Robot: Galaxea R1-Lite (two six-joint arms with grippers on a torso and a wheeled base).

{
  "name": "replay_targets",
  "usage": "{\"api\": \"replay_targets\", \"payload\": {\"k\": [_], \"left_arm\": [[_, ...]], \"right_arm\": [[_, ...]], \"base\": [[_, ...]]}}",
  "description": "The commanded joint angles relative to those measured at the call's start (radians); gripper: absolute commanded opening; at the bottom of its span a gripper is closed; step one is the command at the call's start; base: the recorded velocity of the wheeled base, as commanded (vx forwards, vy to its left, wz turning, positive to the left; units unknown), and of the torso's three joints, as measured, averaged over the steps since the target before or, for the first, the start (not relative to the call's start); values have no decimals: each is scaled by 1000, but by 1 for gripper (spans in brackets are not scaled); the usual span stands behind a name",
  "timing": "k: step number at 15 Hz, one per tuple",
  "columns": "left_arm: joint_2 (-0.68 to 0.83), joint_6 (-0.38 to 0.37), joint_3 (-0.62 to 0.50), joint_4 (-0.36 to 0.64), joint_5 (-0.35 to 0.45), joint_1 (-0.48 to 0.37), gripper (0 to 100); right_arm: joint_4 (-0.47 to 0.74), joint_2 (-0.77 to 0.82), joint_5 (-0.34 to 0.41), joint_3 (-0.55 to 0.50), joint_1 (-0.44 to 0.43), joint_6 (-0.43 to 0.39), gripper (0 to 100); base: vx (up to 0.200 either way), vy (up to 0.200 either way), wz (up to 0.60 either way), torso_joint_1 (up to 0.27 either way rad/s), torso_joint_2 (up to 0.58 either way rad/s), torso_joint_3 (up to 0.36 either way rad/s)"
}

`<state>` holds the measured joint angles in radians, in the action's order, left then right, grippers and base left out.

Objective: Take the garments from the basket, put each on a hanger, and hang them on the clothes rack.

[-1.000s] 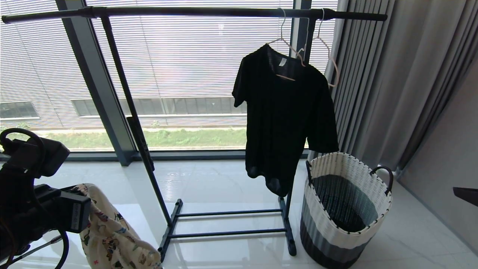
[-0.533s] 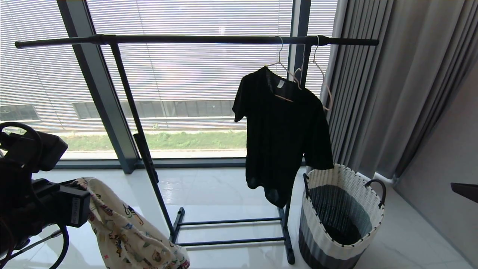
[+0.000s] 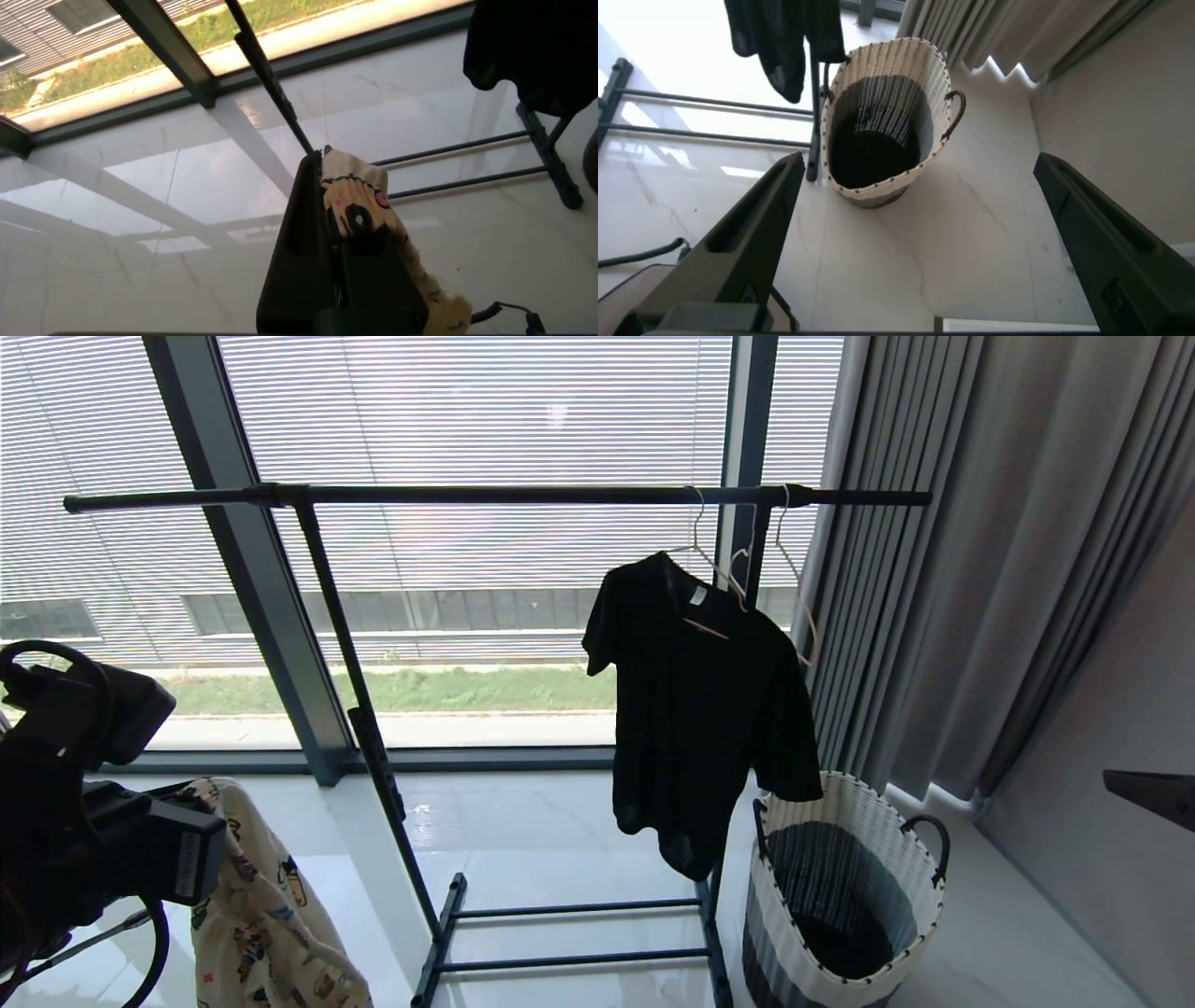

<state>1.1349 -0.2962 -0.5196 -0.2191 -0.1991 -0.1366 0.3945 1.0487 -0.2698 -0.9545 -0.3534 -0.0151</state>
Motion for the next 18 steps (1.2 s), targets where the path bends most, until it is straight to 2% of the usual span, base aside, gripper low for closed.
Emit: {"api": "replay_targets", "payload": {"k": [1, 4, 7, 12, 16, 18], "left_arm": [[2, 0, -4, 0, 0, 0, 0], [2, 0, -10, 0, 0, 0, 0], [2, 5, -14, 0, -2, 0, 0], [-3, 3, -14, 0, 0, -1, 0], [-4, 2, -14, 0, 0, -5, 0], [-4, 3, -7, 0, 0, -18, 0]], "right_arm": [[-8, 30, 0, 0, 1, 0, 100], [-54, 45, -2, 5, 7, 1, 100], [-114, 45, 4, 45, 22, 3, 100], [-184, 45, 142, 68, 96, 0, 100], [-296, 102, 172, 68, 143, -8, 100], [-353, 137, 179, 68, 186, -42, 100]], "base": [[0, 0, 0, 232, -520, -286], [0, 0, 0, 248, -528, -286], [0, 0, 0, 105, -212, -115], [200, 200, 0, 12, -27, -15], [200, 200, 0, 12, 7, -1], [100, 0, 0, 1, -1, 1]]}}
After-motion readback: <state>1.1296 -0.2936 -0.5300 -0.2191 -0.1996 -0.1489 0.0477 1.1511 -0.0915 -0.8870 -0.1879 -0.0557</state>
